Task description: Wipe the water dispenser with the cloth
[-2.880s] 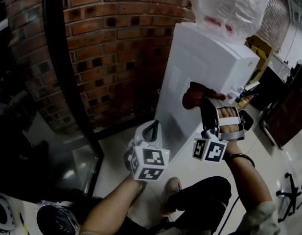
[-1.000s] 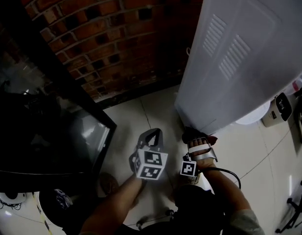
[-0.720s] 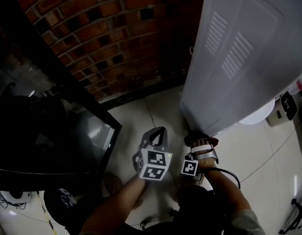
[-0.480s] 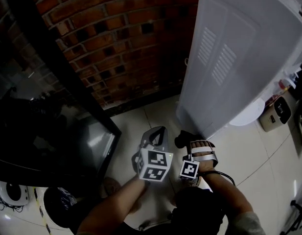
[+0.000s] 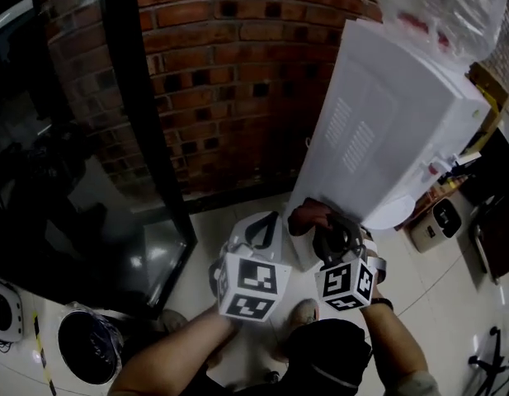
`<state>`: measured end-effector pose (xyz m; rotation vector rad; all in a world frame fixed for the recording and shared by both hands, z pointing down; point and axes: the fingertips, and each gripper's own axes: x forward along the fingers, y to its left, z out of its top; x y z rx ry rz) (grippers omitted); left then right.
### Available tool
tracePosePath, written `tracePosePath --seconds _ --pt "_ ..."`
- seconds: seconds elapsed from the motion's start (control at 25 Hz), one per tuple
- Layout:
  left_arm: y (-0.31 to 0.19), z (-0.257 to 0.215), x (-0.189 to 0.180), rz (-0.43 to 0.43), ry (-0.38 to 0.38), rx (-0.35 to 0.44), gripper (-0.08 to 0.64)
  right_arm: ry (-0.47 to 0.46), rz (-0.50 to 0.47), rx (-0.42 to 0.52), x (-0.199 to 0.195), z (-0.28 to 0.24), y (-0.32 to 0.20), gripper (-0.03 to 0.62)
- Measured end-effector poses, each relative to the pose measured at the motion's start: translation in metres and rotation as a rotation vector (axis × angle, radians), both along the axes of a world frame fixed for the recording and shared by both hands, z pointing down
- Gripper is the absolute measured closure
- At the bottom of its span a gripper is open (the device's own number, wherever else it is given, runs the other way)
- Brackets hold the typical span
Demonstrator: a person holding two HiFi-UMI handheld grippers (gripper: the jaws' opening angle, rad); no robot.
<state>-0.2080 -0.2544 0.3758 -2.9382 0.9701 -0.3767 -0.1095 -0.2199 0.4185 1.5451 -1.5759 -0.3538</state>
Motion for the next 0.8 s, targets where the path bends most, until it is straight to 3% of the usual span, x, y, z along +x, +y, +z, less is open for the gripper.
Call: tracePosePath --seconds 0.2,0.36,0.48,0.8 --pt "-0.012 -0.043 -0.018 -0.034 0.048 0.062 0.56 -0.152 0.035 0.173 -0.021 -0.113 -0.003 0.518" --pt "-0.021 -0.064 -0.031 -0.075 0.104 0.079 0.56 -0.256 0.018 0.304 -0.04 -0.161 -0.012 0.518" --pt "-0.024 -0.068 -0.031 -0.091 0.095 0.1 0.56 -0.294 -0.009 0.355 -0.049 -0.164 -0.021 0.518" --pt "-0.038 -0.065 -0.021 -0.161 0.085 0.117 0.56 -0.343 -0.091 0.356 -0.044 -0.137 -0.026 0.518"
